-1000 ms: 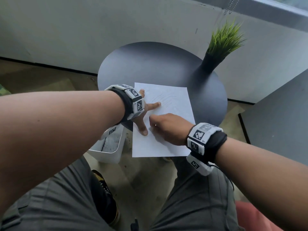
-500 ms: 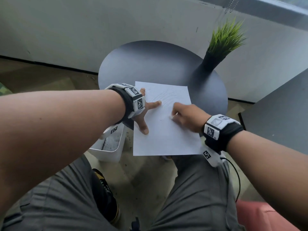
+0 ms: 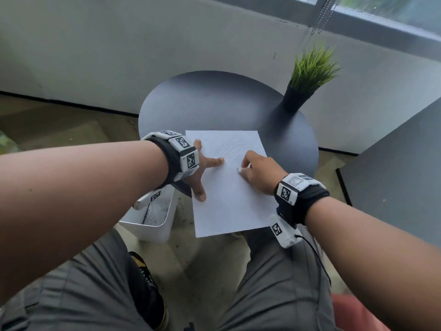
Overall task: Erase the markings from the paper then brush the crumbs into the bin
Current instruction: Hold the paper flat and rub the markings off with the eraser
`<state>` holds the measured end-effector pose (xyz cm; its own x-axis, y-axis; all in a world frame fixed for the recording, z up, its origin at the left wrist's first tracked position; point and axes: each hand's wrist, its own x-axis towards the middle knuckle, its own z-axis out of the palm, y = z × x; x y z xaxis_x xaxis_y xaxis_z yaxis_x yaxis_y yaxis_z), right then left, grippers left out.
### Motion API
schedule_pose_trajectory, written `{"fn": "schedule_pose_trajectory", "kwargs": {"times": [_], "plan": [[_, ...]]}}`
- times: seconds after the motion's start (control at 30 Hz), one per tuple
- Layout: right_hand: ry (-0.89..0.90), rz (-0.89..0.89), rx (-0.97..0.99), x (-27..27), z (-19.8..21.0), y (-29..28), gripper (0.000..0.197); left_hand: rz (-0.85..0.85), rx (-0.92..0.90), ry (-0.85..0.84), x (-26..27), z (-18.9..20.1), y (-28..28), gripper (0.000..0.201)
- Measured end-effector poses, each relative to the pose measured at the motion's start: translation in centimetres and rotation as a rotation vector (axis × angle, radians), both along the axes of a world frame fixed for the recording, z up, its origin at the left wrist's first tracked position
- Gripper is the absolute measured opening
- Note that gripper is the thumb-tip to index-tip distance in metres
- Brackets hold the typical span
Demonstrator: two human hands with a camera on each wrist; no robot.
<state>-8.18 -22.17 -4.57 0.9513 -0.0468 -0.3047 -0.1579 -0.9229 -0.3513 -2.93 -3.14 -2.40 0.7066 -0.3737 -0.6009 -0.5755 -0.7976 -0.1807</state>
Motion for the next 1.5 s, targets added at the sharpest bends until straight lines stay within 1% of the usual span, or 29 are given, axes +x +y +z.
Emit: {"fn": "schedule_pose_trajectory", "kwargs": {"times": [0.13, 0.17, 0.2, 0.27, 0.33, 0.43, 0.53, 0.57, 0.6, 0.67, 0.73, 0.77, 0.8, 0.83, 0.9, 0.93, 0.97, 1.07, 1.1, 1.13, 1.17, 1.23, 1.27, 1.3, 1.33, 1.4, 1.43, 1.47, 1.5], "plan": [[0.017, 0.086, 0.002, -0.6, -0.6, 0.6, 0.018, -0.077, -0.138, -0.084, 0.6, 0.9, -1.0, 0.088], [0.025, 0.119, -0.001, -0.7, -0.6, 0.7, 0.018, -0.085, -0.17, -0.101, 0.8, 0.7, -1.0, 0.089], [0.037, 0.145, -0.006, -0.7, -0.5, 0.7, 0.019, -0.079, -0.177, -0.102, 1.0, 0.3, -0.9, 0.096], [0.062, 0.182, -0.007, -0.6, -0.1, 0.6, 0.02, -0.033, -0.154, -0.05, 1.1, -0.5, -0.4, 0.115], [0.079, 0.211, 0.016, -0.4, 0.3, 0.7, 0.022, -0.002, -0.144, -0.004, 1.3, -1.4, 0.3, 0.125], [0.049, 0.178, 0.007, 1.1, 0.6, 0.8, 0.023, -0.041, -0.139, 0.009, 1.6, -2.1, 0.7, 0.129], [-0.011, 0.042, -0.091, 3.2, 0.2, 1.0, 0.019, -0.071, -0.134, 0.015, 1.7, -2.1, 0.6, 0.129], [-0.027, 0.034, -0.118, 3.3, 0.1, 1.2, 0.017, -0.07, -0.135, 0.019, 1.6, -2.1, 0.6, 0.13], [-0.051, 0.069, -0.128, 2.9, -0.2, 1.6, 0.015, -0.065, -0.14, 0.024, 1.7, -2.1, 0.5, 0.13], [-0.079, 0.256, -0.092, 1.4, -0.4, 2.9, 0.014, -0.065, -0.151, 0.032, 2.0, -2.4, 0.4, 0.132], [-0.022, 0.519, -0.048, -0.2, 0.2, 3.9, 0.014, -0.088, -0.131, 0.025, 2.2, -2.6, 0.2, 0.134], [0.019, 0.59, -0.049, -0.3, 0.7, 4.0, 0.014, -0.095, -0.121, 0.021, 2.3, -2.6, 0.1, 0.135], [0.037, 0.593, -0.063, 0.3, 0.9, 3.7, 0.015, -0.097, -0.12, 0.02, 2.3, -2.6, 0.0, 0.135], [0.025, 0.518, -0.082, 1.3, 0.7, 3.1, 0.016, -0.101, -0.127, 0.019, 2.4, -2.6, 0.0, 0.134], [-0.042, 0.247, -0.127, 3.4, 0.1, 1.6, 0.017, -0.115, -0.13, 0.006, 2.5, -2.6, 0.0, 0.134], [-0.074, 0.162, -0.149, 3.5, -0.2, 1.4, 0.017, -0.115, -0.129, 0.003, 2.5, -2.7, 0.1, 0.135], [-0.094, 0.178, -0.149, 3.1, -0.6, 1.9, 0.016, -0.113, -0.132, 0.003, 2.6, -2.8, 0.1, 0.136], [-0.033, 0.495, -0.024, 0.2, -0.3, 4.5, 0.018, -0.134, -0.107, -0.001, 2.9, -3.3, -0.2, 0.145], [-0.004, 0.558, -0.007, -0.2, -0.1, 4.5, 0.017, -0.145, -0.097, -0.001, 3.0, -3.4, -0.3, 0.146], [0.005, 0.555, -0.017, 0.1, 0.2, 4.2, 0.018, -0.143, -0.1, 0.005, 2.9, -3.2, -0.3, 0.144], [-0.009, 0.485, -0.049, 1.2, 0.0, 3.4, 0.019, -0.142, -0.114, 0.008, 2.9, -3.2, -0.3, 0.14], [-0.053, 0.219, -0.137, 3.1, -0.2, 1.6, 0.018, -0.146, -0.126, -0.003, 2.9, -3.0, -0.2, 0.137], [-0.07, 0.14, -0.174, 3.2, -0.3, 1.5, 0.018, -0.146, -0.117, -0.003, 2.8, -2.9, -0.1, 0.139], [-0.09, 0.155, -0.179, 2.6, -0.5, 1.9, 0.02, -0.147, -0.113, -0.002, 2.8, -2.9, -0.2, 0.142], [-0.096, 0.233, -0.153, 1.7, -0.4, 2.9, 0.021, -0.144, -0.106, 0.002, 2.8, -2.9, -0.3, 0.145], [-0.047, 0.475, -0.052, -0.6, -0.1, 4.9, 0.019, -0.142, -0.085, 0.003, 2.8, -2.8, -0.5, 0.148], [-0.01, 0.535, -0.031, -1.0, 0.1, 4.9, 0.016, -0.143, -0.075, -0.001, 2.8, -2.8, -0.5, 0.148], [0.004, 0.537, -0.039, -0.7, 0.5, 4.5, 0.015, -0.142, -0.076, 0.0, 2.7, -2.6, -0.5, 0.145], [-0.011, 0.471, -0.073, 0.4, 0.5, 3.7, 0.016, -0.146, -0.087, -0.003, 2.6, -2.5, -0.5, 0.141]]}}
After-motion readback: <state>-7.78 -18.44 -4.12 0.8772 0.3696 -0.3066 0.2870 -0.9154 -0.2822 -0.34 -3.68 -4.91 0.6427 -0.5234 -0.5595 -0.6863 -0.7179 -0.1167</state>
